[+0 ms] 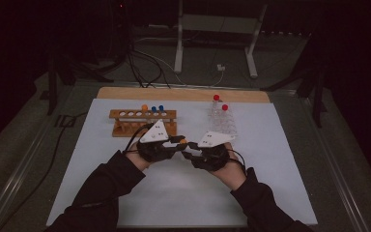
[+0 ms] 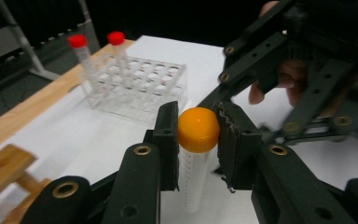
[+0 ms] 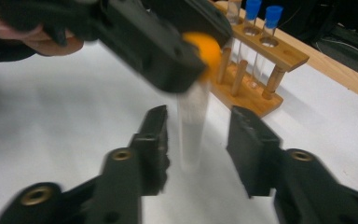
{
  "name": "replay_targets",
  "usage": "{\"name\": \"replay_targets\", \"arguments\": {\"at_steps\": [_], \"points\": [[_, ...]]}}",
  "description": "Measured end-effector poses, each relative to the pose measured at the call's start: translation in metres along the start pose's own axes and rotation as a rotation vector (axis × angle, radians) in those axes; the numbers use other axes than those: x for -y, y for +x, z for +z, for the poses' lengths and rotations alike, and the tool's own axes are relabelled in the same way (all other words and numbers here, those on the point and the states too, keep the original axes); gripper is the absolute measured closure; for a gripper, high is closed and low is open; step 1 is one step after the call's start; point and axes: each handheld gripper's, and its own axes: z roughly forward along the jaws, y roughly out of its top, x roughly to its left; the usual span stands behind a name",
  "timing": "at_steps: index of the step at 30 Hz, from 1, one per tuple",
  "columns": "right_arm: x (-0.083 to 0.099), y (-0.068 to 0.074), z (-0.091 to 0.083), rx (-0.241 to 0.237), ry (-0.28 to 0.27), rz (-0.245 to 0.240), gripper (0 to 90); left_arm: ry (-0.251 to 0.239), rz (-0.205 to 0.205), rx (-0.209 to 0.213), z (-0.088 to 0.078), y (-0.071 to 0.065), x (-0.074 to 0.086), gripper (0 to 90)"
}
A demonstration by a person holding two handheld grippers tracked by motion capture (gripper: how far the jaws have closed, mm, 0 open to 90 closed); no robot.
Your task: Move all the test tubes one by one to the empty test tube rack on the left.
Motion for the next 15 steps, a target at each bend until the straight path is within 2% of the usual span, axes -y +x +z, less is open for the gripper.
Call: {"name": "replay_targets", "arguments": {"at_steps": [4, 7, 11, 15], "points": [[-0.001, -0.003, -0.005, -0.009, -0.022, 0.023, 39.1, -0.008, -0.015, -0.060, -0.016, 0.013, 0.000, 71.8], [0.001, -0.007, -0.007, -0.005, -0.054, 0.052, 32.4, -0.013, -0.030, -0.097, -0.027, 0.021, 0.001, 71.8], [0.003, -0.010, -0.008, 0.029, -0.059, 0.070, 17.1, -0.004, -0.043, -0.153, -0.040, 0.033, 0.001, 71.8], [0.003, -0.010, -0.011, 0.043, -0.074, 0.081, 13.9, -0.009, -0.058, -0.206, -0.052, 0.047, 0.000, 71.8]]}}
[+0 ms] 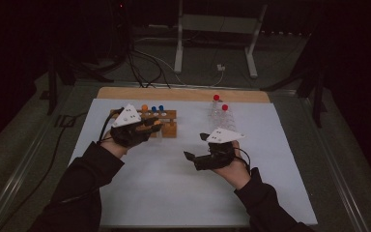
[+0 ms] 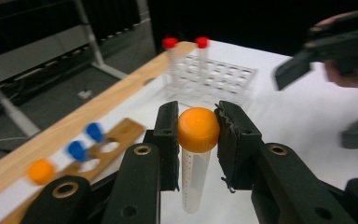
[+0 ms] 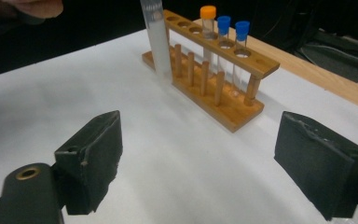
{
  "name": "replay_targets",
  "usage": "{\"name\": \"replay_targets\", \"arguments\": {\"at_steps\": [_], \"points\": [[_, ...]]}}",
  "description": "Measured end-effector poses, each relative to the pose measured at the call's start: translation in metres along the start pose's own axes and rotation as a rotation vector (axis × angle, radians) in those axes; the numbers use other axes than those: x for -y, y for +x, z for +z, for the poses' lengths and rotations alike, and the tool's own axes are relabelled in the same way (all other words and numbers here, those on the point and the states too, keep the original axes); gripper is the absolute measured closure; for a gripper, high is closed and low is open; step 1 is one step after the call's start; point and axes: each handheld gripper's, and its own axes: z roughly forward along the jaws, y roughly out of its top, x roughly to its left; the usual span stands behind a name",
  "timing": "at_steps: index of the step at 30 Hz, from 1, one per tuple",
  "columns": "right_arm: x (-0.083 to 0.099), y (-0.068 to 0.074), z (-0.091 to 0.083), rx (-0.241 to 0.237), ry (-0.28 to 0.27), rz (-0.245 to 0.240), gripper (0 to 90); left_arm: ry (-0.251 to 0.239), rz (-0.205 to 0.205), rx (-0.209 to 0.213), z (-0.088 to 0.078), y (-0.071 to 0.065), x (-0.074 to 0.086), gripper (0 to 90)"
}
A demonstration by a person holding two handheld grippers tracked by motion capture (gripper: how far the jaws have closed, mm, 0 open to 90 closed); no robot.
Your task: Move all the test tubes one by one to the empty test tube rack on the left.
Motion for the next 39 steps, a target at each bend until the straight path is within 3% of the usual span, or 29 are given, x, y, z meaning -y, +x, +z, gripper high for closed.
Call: {"name": "replay_targets", "arguments": {"at_steps": [5, 11, 21, 24, 26, 27, 31, 39], "points": [[-0.001, 0.000, -0.002, 0.004, -0.011, 0.009, 2.0, -0.007, -0.017, -0.065, -0.007, 0.020, -0.004, 71.8], [0.000, -0.002, -0.004, -0.024, -0.017, 0.010, 0.6, -0.004, -0.036, -0.143, -0.011, 0.044, -0.008, 71.8], [0.001, -0.004, -0.007, -0.030, -0.037, 0.010, 0.6, 0.007, -0.092, -0.226, -0.004, 0.080, -0.001, 71.8], [0.001, -0.006, -0.008, -0.030, -0.042, 0.016, 0.6, 0.000, -0.110, -0.241, 0.002, 0.087, 0.004, 71.7], [0.002, -0.006, -0.008, -0.028, -0.048, 0.021, 0.6, -0.026, -0.152, -0.214, 0.006, 0.092, 0.008, 71.7], [0.002, -0.007, -0.008, -0.030, -0.050, 0.023, 0.6, -0.023, -0.153, -0.232, 0.008, 0.093, 0.010, 71.7], [0.003, -0.008, -0.007, -0.026, -0.047, 0.026, 0.6, 0.022, -0.142, -0.259, 0.022, 0.095, 0.019, 71.7], [0.005, -0.010, -0.010, -0.022, -0.048, 0.022, 0.6, 0.070, -0.183, -0.252, 0.039, 0.097, 0.043, 71.7]]}}
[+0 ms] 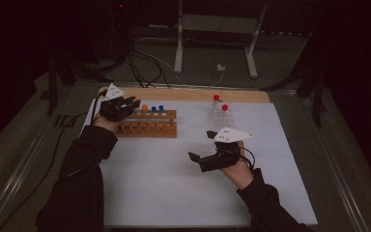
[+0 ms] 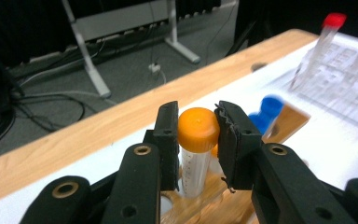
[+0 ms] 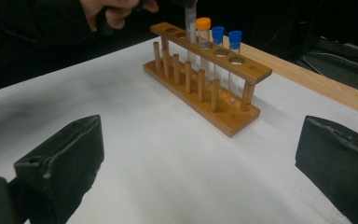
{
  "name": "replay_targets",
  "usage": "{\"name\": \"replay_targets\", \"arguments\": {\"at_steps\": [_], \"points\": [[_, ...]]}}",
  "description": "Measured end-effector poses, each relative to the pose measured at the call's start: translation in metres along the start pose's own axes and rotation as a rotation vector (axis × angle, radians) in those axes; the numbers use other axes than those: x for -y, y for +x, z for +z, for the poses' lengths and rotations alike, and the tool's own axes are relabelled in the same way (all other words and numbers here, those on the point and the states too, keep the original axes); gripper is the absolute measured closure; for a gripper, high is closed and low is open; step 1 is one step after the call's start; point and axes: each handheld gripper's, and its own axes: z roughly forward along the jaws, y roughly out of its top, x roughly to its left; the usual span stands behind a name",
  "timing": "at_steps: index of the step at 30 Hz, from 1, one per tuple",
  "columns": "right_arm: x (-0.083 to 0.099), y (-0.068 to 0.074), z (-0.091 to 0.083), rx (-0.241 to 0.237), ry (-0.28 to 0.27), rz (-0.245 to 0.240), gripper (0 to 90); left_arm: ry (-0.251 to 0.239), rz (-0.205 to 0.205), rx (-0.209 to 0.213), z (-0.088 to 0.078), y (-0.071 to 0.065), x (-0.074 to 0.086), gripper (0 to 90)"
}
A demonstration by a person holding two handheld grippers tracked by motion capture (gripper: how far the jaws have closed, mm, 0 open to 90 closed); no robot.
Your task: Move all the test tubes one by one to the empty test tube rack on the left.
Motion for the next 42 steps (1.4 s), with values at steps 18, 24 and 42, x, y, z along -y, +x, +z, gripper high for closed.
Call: {"name": "replay_targets", "arguments": {"at_steps": [18, 24, 42], "points": [[-0.003, -0.002, -0.004, 0.002, -0.003, -0.003, 0.6, 0.065, -0.032, 0.016, 0.010, 0.003, 0.014, 71.3], [-0.008, -0.007, -0.008, 0.008, -0.014, 0.001, 0.6, 0.058, -0.028, 0.039, 0.000, 0.000, 0.010, 50.9], [-0.001, -0.076, -0.010, 0.195, 0.040, 0.053, 2.1, 0.020, 0.015, 0.209, -0.052, -0.047, 0.023, 1.3]]}}
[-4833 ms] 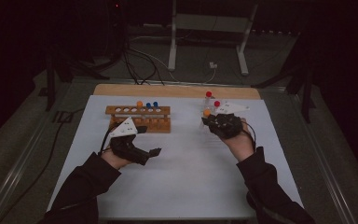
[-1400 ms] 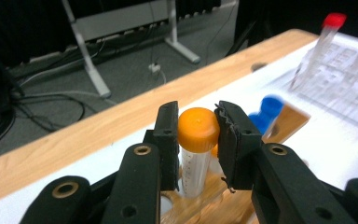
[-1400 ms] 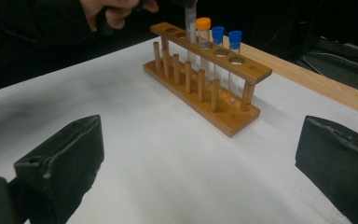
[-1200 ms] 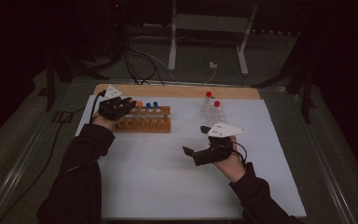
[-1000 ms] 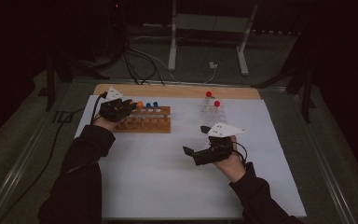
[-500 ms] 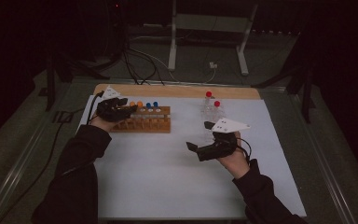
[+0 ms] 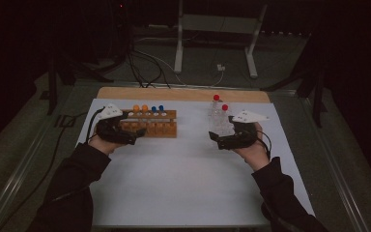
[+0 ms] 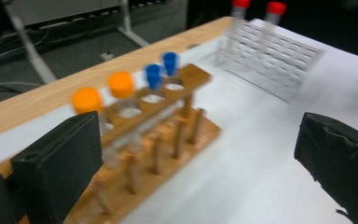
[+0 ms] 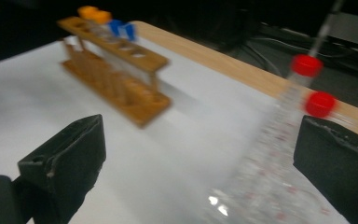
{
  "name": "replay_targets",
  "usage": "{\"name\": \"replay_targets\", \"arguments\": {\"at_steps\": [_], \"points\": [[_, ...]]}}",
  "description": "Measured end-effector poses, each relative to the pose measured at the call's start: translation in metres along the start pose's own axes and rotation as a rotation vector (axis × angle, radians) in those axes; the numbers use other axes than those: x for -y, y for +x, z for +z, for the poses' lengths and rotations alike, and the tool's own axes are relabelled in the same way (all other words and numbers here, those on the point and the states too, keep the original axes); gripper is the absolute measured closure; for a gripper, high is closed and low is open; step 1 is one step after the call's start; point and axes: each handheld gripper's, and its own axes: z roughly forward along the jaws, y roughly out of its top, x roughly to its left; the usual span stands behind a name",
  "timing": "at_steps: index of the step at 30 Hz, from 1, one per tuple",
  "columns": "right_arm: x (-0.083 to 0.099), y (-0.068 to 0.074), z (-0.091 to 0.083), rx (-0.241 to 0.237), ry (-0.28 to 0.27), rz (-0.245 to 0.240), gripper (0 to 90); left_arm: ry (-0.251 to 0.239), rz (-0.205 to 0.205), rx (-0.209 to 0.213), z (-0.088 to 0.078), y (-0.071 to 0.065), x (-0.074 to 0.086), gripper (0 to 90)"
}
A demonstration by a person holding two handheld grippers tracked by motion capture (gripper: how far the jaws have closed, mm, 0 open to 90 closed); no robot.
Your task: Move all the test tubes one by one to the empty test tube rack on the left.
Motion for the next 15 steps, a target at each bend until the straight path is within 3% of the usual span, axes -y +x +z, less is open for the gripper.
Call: {"name": "replay_targets", "arguments": {"at_steps": [5, 7, 11, 15], "points": [[0.006, -0.025, 0.011, 0.066, 0.045, 0.024, 7.0, -0.020, 0.014, 0.046, -0.005, -0.018, 0.009, 1.3], [0.008, -0.034, 0.016, 0.077, 0.058, 0.036, 13.9, -0.020, 0.026, 0.051, -0.005, -0.023, 0.012, 1.3], [0.010, -0.049, 0.026, 0.103, 0.072, 0.048, 25.9, -0.026, 0.017, 0.082, -0.005, -0.026, 0.015, 1.3], [0.010, -0.059, 0.037, 0.117, 0.082, 0.055, 38.1, -0.027, 0.011, 0.078, -0.002, -0.026, 0.018, 1.3]]}}
